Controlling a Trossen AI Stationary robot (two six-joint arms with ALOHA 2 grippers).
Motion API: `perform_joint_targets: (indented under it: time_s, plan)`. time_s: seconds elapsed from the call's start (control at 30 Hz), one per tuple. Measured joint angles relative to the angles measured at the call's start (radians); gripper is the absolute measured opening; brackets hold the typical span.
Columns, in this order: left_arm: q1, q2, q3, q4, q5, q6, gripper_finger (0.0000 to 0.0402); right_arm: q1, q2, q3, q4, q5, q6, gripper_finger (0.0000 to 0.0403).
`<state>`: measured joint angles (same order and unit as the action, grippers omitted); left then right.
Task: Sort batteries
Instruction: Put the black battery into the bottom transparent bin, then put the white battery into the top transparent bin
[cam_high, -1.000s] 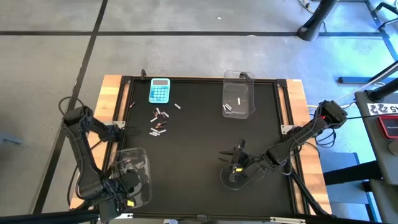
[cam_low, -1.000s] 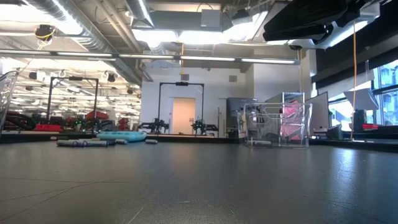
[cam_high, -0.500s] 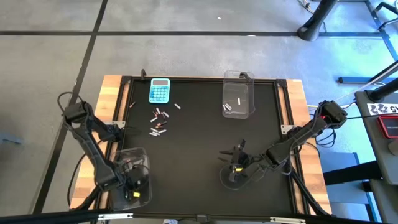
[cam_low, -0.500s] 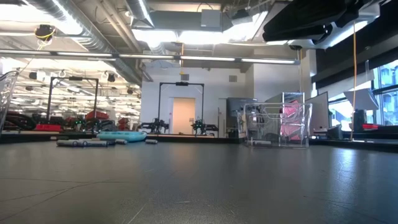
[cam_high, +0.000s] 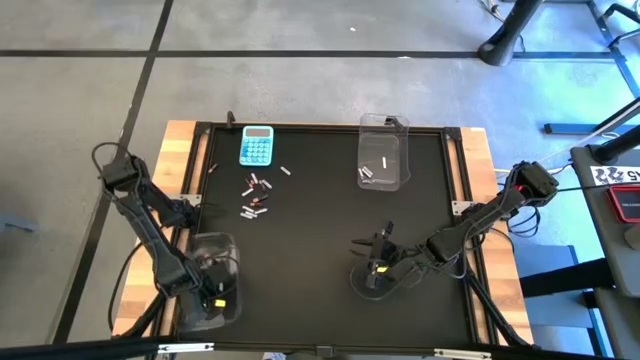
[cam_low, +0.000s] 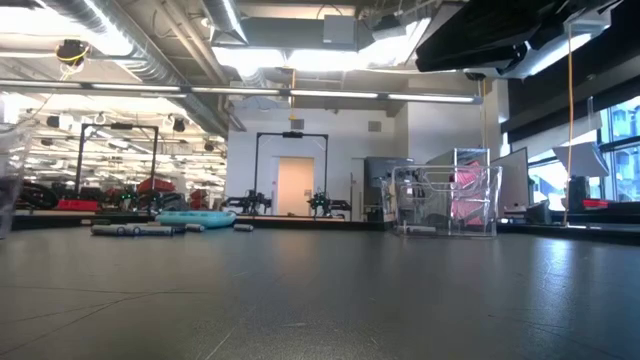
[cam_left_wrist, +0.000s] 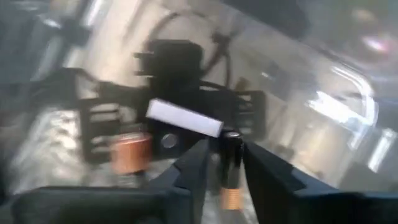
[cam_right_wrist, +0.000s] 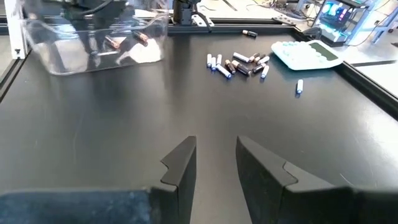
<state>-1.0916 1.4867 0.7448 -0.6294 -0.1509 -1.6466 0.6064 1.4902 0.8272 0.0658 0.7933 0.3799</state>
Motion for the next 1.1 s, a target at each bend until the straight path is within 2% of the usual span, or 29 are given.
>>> perform_joint_targets:
  time_s: [0.13, 0.23, 0.4, 0.5, 0.67, 0.77, 0.87, 1.0, 1.1]
  plan:
    - [0.0, -0.099, 0.002, -0.069, 0.0, -0.006, 0.0142, -0.004, 0.0, 0.0, 0.023, 0.0, 0.001, 0.0115]
    - [0.001, -0.181, 0.001, -0.13, -0.05, -0.006, 0.0153, -0.031, 0.012, 0.0, 0.108, -0.027, -0.01, 0.0115]
    - [0.002, -0.294, 0.027, -0.211, -0.217, 0.03, 0.0152, -0.143, 0.093, 0.018, 0.281, -0.283, -0.1, 0.0119]
    - [0.001, -0.335, 0.05, -0.207, -0.368, 0.118, 0.0146, -0.219, 0.19, 0.071, 0.326, -0.432, -0.152, 0.0133]
    - [0.001, -0.355, 0.076, -0.158, -0.752, 0.274, 0.0141, -0.334, 0.365, 0.248, 0.327, -0.599, -0.262, 0.0178]
    - [0.002, -0.344, 0.076, -0.083, -0.974, 0.329, 0.0141, -0.397, 0.452, 0.365, 0.295, -0.613, -0.322, 0.0206]
    - [0.001, -0.311, 0.076, 0.001, -1.147, 0.391, 0.0141, -0.474, 0.522, 0.474, 0.234, -0.563, -0.335, 0.0222]
    - [0.002, -0.246, 0.076, 0.094, -1.294, 0.456, 0.0141, -0.583, 0.614, 0.595, 0.162, -0.506, -0.295, 0.0222]
    - [0.002, -0.186, 0.076, 0.151, -1.346, 0.457, 0.0141, -0.652, 0.682, 0.648, 0.139, -0.482, -0.206, 0.0214]
